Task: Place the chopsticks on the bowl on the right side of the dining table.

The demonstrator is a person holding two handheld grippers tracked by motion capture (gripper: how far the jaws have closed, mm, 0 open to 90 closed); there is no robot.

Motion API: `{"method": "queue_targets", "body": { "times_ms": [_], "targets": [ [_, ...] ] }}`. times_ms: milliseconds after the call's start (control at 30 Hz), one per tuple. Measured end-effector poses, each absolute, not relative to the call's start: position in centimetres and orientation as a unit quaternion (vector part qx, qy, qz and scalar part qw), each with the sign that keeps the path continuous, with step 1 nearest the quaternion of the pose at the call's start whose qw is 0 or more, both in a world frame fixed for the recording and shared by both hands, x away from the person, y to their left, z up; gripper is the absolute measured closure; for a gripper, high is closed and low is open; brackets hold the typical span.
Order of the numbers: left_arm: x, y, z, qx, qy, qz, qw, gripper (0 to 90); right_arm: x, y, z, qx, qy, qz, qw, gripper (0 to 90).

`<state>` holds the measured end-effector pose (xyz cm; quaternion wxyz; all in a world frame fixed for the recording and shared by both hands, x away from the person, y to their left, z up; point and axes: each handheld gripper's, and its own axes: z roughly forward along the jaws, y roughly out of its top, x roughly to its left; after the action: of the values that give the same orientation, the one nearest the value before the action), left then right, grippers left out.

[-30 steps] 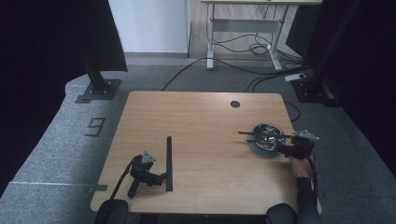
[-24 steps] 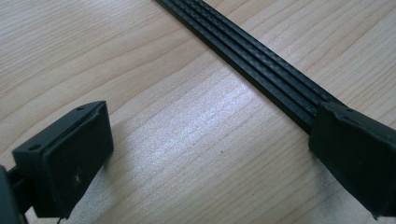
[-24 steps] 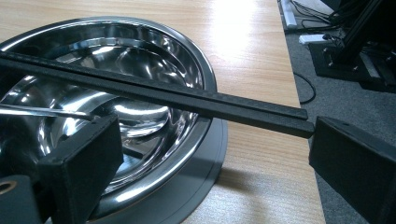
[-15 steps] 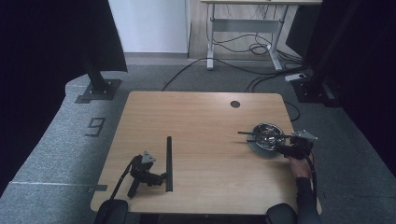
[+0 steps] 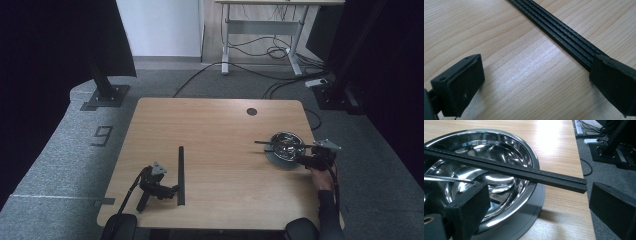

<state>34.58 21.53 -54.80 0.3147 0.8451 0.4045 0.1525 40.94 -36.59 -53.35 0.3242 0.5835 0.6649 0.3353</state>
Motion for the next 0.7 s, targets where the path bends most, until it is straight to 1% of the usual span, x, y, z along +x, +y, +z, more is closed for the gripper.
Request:
{"method": "queue_targets", "body": {
  "times_ms": [167,367,700],
  "targets": [
    [34.6,21.5,-54.8,0.845,0.405,0.153,0.315,0.0,40.5,-36.9,-52.6,0.587,0.666,0.338,0.311,0.0],
    [34.6,21.6,-54.8,0.846,0.404,0.153,0.314,0.0,39.3,-36.8,-51.2,0.580,0.677,0.337,0.301,0.0],
    [34.6,21.5,-54.8,0.845,0.405,0.153,0.315,0.0,35.9,-35.9,-49.5,0.540,0.712,0.331,0.303,0.0]
  ]
}}
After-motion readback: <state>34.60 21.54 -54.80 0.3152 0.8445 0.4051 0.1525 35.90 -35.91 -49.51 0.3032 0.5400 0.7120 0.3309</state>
